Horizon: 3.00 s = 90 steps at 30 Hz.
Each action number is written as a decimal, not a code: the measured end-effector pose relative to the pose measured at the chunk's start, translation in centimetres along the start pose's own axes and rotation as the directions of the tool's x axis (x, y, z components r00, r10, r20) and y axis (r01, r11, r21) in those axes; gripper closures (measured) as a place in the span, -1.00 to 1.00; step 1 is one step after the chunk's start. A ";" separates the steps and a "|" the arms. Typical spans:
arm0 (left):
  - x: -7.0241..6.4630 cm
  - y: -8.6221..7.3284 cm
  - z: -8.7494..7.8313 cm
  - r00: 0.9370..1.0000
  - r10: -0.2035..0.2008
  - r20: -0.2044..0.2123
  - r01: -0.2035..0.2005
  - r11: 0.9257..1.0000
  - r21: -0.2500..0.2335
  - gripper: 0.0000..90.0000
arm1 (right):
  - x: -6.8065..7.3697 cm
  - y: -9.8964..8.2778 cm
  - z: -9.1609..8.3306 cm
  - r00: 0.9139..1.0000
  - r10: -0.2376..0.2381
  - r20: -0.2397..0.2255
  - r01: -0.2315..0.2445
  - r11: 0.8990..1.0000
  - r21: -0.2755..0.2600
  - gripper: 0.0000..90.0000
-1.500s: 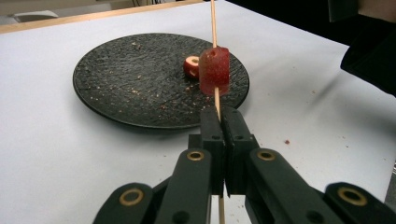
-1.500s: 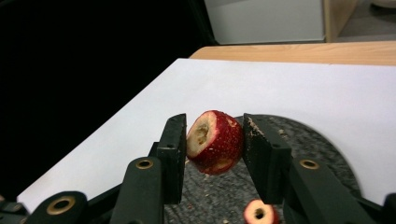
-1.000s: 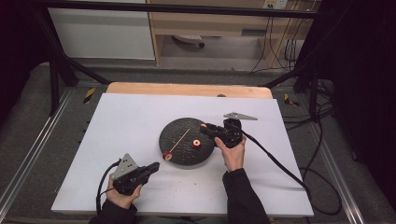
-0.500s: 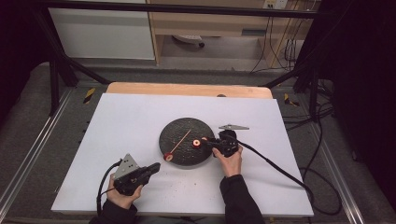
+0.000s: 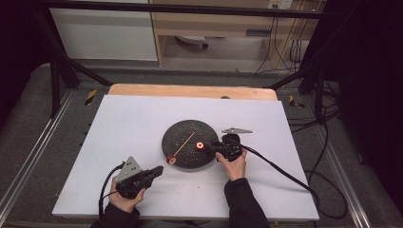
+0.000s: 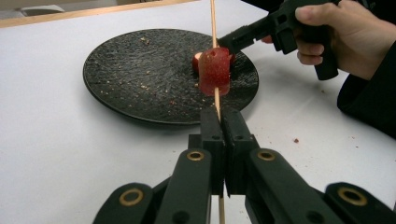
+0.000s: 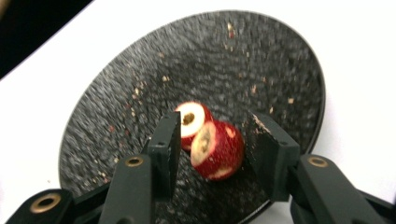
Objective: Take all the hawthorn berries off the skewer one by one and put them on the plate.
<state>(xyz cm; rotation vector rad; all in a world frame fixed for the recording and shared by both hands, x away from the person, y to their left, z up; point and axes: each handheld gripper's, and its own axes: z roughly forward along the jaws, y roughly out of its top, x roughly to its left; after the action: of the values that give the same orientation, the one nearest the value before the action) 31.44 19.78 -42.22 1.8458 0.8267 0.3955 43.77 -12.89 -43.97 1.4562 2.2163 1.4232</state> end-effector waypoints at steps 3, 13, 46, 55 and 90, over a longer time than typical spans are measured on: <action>0.0 0.0 0.0 1.000 -0.002 -0.001 0.002 1.000 0.000 0.96 | 0.1 0.3 -0.5 1.000 -0.005 -0.009 0.005 1.000 -0.022 0.16; 0.0 0.0 0.1 1.000 -0.003 -0.005 0.003 1.000 0.001 0.96 | 1.5 1.3 -3.3 0.995 -0.013 -0.102 0.003 0.995 -0.096 -0.44; -0.3 -0.1 0.5 1.000 0.007 -0.009 -0.007 1.000 0.007 0.96 | 7.9 -1.1 0.1 0.970 -0.043 -0.241 0.023 0.996 -0.087 -0.75; -0.8 0.0 0.9 1.000 0.013 -0.004 -0.013 1.000 0.014 0.96 | 8.0 -1.6 0.7 0.959 -0.022 -0.284 0.003 0.998 -0.067 -0.53; -1.2 0.2 0.7 1.000 0.018 0.008 -0.018 1.000 -0.008 0.96 | 7.5 1.0 -0.5 0.952 -0.017 -0.307 -0.004 0.998 -0.067 0.35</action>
<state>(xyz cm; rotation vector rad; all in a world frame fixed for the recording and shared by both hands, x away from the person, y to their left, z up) 31.10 18.41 -42.22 1.8475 0.8029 0.4016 40.17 -7.29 -40.24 1.2783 2.3130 1.8124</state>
